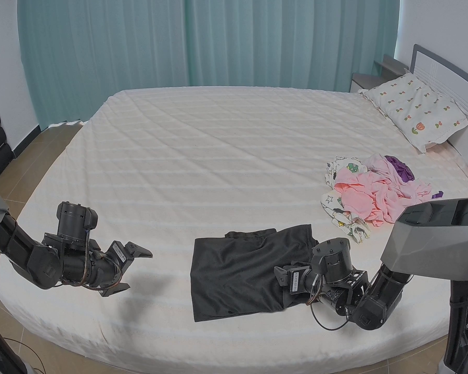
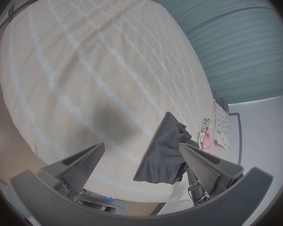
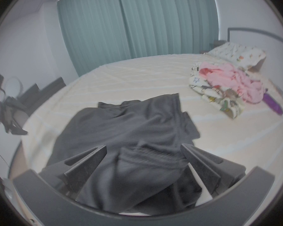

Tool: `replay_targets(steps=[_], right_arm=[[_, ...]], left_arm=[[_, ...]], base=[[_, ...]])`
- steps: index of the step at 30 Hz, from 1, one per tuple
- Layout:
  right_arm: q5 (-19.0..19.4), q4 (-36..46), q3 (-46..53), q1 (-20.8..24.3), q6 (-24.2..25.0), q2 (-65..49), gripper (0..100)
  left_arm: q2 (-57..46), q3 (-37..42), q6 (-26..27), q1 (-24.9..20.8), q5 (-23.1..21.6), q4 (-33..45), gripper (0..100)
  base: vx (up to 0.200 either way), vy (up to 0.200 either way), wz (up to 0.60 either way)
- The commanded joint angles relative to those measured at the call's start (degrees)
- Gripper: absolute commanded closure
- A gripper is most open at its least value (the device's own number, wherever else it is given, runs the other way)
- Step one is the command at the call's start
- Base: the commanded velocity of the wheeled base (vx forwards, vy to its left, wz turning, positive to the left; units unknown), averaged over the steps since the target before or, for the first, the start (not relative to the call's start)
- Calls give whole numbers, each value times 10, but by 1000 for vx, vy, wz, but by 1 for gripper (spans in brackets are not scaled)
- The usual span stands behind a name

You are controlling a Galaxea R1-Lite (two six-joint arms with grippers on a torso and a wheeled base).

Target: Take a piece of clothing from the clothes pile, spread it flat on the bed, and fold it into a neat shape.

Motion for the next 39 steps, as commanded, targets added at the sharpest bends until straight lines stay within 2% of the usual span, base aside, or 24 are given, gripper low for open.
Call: replay_targets(steps=[1,6,10,12,16,22,31,39], right_arm=[[-35,19,-7,-4,-39,13,0],[-54,39,-5,-13,-58,25,0],[-54,33,15,-34,-55,23,0],[-51,19,41,-59,-51,9,0],[-44,-7,77,-79,-41,-7,0],[7,-40,173,-98,-22,-21,0],[16,-118,217,-110,-19,-29,0],[22,-167,204,-133,-17,-41,0]], left_arm=[[3,1,0,0,0,0,0],[3,1,0,0,1,0,0],[3,1,0,1,3,0,0],[2,1,0,0,3,0,0],[2,2,0,0,3,0,0],[2,2,0,0,4,0,0],[0,9,0,-2,3,0,0],[5,0,-4,-2,9,0,0]], base=[[0,0,0],[0,0,0],[0,0,0],[0,0,0],[0,0,0],[0,0,0],[0,0,0],[0,0,0]])
